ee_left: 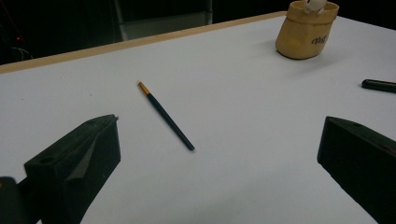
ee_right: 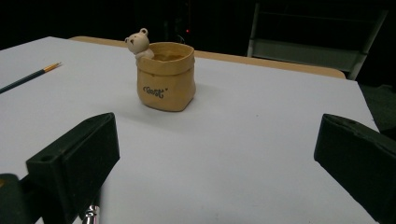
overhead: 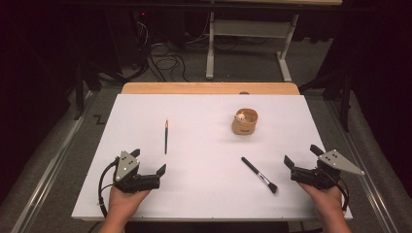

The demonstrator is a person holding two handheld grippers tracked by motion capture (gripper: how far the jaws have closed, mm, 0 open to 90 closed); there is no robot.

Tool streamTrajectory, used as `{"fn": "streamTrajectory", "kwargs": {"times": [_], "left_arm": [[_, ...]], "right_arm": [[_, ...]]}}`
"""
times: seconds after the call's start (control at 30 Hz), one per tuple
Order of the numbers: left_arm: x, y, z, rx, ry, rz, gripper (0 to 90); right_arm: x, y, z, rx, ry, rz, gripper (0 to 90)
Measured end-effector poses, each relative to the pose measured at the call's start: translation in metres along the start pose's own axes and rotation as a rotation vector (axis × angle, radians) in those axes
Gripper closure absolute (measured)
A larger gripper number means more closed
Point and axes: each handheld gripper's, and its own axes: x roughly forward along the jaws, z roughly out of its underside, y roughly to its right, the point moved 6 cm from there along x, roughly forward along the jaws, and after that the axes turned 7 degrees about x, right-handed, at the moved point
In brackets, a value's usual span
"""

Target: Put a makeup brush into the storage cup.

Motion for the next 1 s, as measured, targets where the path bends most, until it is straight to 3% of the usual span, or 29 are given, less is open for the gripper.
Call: {"fn": "streamTrajectory", "kwargs": {"times": [0.57,1.0], "left_arm": [[0.002,-0.003,0.001,0.011,0.002,-0.009,0.4],[0.002,-0.009,-0.001,-0.01,0.012,-0.019,0.4]], "right_arm": [[0.005,0.001,0.004,-0.009,-0.003,-0.006,0.4],[0.004,0.0,0.003,-0.011,0.004,-0.011,0.4]]}}
